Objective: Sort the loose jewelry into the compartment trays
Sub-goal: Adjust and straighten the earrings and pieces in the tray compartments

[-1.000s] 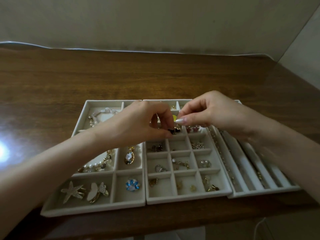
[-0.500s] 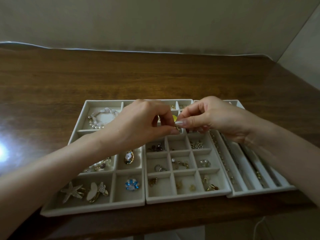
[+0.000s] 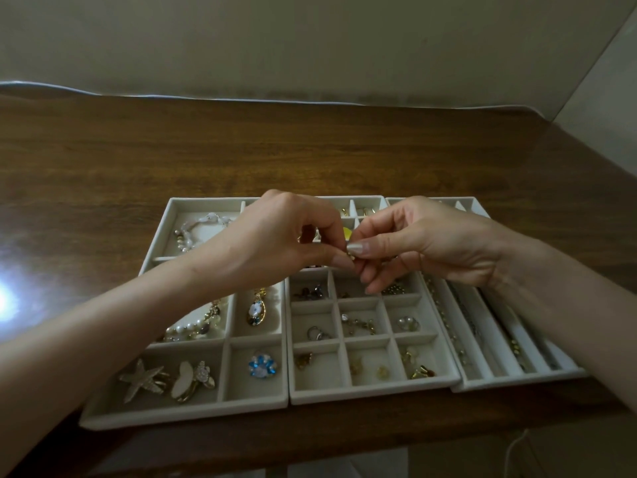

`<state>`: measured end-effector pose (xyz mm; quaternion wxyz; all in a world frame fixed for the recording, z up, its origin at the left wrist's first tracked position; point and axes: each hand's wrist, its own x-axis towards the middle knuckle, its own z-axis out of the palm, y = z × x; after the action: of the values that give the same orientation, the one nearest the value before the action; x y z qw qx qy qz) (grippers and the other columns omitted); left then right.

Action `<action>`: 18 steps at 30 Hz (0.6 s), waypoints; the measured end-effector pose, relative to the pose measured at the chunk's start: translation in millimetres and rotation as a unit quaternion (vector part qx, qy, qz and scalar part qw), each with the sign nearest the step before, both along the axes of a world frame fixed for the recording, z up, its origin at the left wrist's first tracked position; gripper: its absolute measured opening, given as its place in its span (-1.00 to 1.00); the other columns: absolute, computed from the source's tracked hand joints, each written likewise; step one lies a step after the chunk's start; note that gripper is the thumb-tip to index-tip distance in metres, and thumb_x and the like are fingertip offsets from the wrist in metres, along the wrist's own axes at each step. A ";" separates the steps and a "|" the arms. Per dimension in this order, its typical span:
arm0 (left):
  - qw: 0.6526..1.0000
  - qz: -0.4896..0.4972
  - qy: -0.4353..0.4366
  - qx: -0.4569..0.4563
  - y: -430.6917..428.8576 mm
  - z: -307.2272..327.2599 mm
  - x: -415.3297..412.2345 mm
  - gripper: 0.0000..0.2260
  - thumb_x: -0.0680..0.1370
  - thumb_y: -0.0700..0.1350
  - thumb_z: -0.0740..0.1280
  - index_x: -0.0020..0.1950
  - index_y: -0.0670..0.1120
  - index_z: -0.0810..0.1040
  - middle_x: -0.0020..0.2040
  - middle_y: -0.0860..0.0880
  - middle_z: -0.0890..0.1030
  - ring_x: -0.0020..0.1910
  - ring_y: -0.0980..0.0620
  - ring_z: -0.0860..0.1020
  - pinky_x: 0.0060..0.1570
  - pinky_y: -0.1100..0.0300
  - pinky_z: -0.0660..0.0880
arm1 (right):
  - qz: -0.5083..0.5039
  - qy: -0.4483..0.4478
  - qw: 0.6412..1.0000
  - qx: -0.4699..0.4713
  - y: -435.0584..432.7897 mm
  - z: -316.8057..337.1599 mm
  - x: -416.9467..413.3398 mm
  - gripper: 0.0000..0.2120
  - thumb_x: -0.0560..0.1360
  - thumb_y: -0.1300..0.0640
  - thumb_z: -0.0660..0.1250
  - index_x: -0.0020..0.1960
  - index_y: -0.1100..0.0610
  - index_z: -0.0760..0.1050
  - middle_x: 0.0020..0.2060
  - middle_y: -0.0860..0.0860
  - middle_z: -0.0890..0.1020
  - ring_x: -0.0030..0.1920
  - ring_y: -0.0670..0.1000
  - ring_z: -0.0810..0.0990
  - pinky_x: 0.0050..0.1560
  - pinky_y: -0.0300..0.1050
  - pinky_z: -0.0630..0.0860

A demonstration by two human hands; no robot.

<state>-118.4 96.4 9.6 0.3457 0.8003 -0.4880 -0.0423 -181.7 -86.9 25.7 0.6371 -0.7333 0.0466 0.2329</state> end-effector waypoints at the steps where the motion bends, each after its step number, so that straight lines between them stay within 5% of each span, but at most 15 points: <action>1: 1.000 -0.004 0.001 -0.003 0.1 0.0 0.7 -0.88 0.29 0.13 0.36 -0.30 0.12 0.52 -0.32 0.14 0.56 -0.30 0.11 0.48 -0.31 0.35 0.36 | 0.003 0.002 1.000 0.009 0.6 0.2 -0.4 -0.79 0.36 0.27 0.36 -0.02 0.33 0.57 -0.28 0.13 0.64 -0.28 0.01 0.64 -0.27 -0.15 0.63; 12: 1.000 0.000 -0.018 -0.002 -1.2 -3.6 0.2 -0.81 0.32 0.08 0.37 -0.33 -0.03 0.52 -0.33 0.09 0.53 -0.29 0.06 0.49 -0.28 0.14 0.42 | 0.021 0.007 0.999 0.047 2.7 -0.5 -0.4 -0.90 0.42 0.31 0.31 -0.07 0.27 0.54 -0.31 0.08 0.63 -0.32 -0.04 0.62 -0.28 -0.15 0.62; 18: 0.999 0.000 0.046 -0.019 -0.5 -4.0 2.8 -0.81 0.39 0.01 0.43 -0.31 -0.05 0.52 -0.36 0.10 0.50 -0.34 0.14 0.46 -0.31 0.41 0.33 | -0.033 -0.068 0.997 -0.035 6.1 -0.9 2.2 -0.88 0.39 0.30 0.37 -0.07 0.29 0.57 -0.34 0.11 0.63 -0.35 -0.01 0.63 -0.35 -0.14 0.61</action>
<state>-115.6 95.9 5.5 0.3829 0.7908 -0.4724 -0.0701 -179.5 -80.8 24.7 0.6202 -0.7672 0.0351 0.1597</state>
